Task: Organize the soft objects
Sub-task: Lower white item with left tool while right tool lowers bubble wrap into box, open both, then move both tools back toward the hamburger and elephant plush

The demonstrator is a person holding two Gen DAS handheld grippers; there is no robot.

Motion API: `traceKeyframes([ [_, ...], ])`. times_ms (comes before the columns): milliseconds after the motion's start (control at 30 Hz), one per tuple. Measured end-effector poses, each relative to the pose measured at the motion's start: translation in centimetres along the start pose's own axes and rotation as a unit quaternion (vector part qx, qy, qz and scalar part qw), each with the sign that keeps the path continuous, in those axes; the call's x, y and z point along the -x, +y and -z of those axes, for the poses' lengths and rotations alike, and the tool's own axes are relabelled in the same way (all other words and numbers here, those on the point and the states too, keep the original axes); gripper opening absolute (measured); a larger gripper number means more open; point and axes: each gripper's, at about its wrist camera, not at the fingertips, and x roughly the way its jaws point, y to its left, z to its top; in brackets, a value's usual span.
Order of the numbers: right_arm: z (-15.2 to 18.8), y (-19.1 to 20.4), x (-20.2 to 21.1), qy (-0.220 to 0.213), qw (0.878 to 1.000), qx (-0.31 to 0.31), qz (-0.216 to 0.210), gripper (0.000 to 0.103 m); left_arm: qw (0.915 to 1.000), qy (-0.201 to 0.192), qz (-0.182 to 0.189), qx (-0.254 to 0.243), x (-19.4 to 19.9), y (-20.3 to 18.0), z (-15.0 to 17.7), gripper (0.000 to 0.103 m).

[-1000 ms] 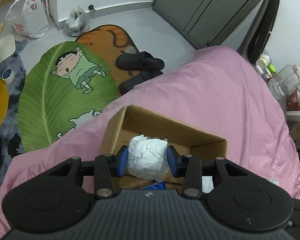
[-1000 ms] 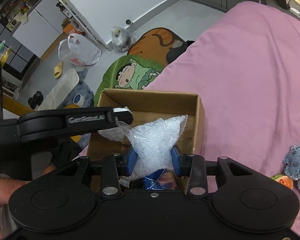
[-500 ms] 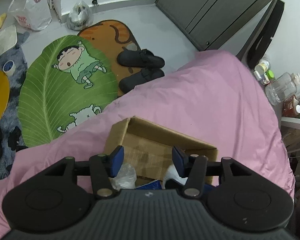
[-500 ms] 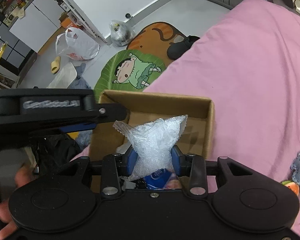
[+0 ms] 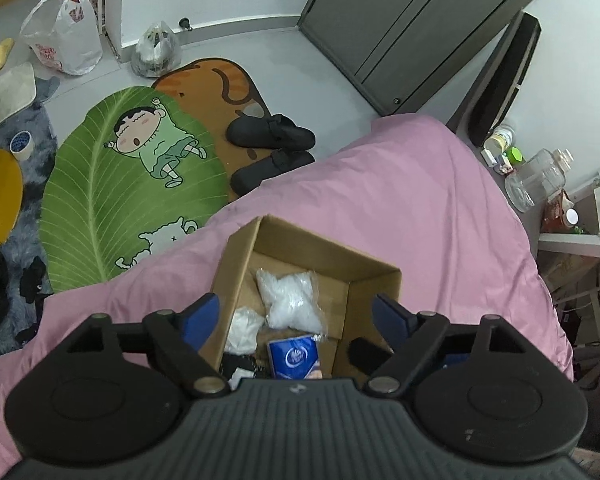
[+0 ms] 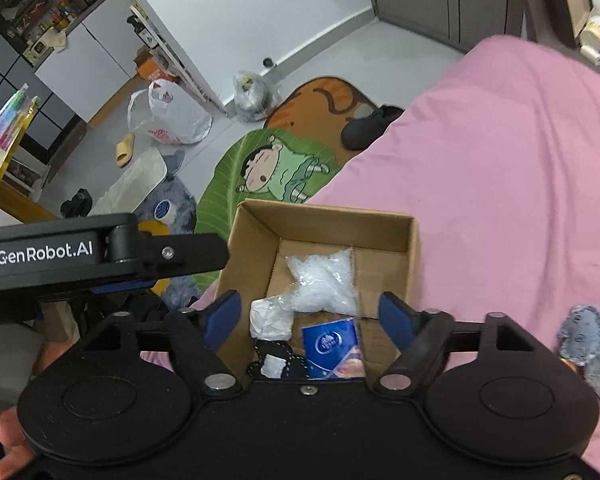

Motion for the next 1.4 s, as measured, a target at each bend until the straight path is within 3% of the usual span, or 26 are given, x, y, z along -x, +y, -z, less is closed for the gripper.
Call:
traceKeyframes([
  [167, 1.2, -0.9, 2.1, -0.016, 1.000, -0.010, 0.002, 0.081, 0.9998, -0.017, -0.009, -0.011, 1.7, -0.5, 1.5, 0.088],
  [333, 2.2, -1.7, 4.3, -0.042, 0.999, -0.013, 0.003, 0.090, 0.9980, -0.045, -0.029, -0.034, 3.6, -1.3, 3.2, 0.102],
  [400, 2.5, -2.0, 5.1, -0.052, 0.998, -0.017, 0.000, 0.097, 0.9975, -0.052, -0.031, -0.037, 4.2, -1.7, 3.9, 0.103],
  [567, 4.0, -3.0, 7.2, -0.075, 0.997, -0.016, -0.002, 0.103, 0.9961, -0.068, -0.035, -0.044, 5.7, -2.5, 5.7, 0.103],
  [833, 5.9, -4.1, 10.1, -0.100, 0.995, -0.006, -0.010, 0.103, 0.9925, -0.099, -0.035, -0.062, 7.9, -4.6, 8.7, 0.103],
  [1400, 9.6, -8.4, 14.5, -0.134, 0.991, -0.006, -0.027, 0.103, 0.9887, -0.123, -0.048, -0.071, 10.3, -9.2, 13.9, 0.103],
])
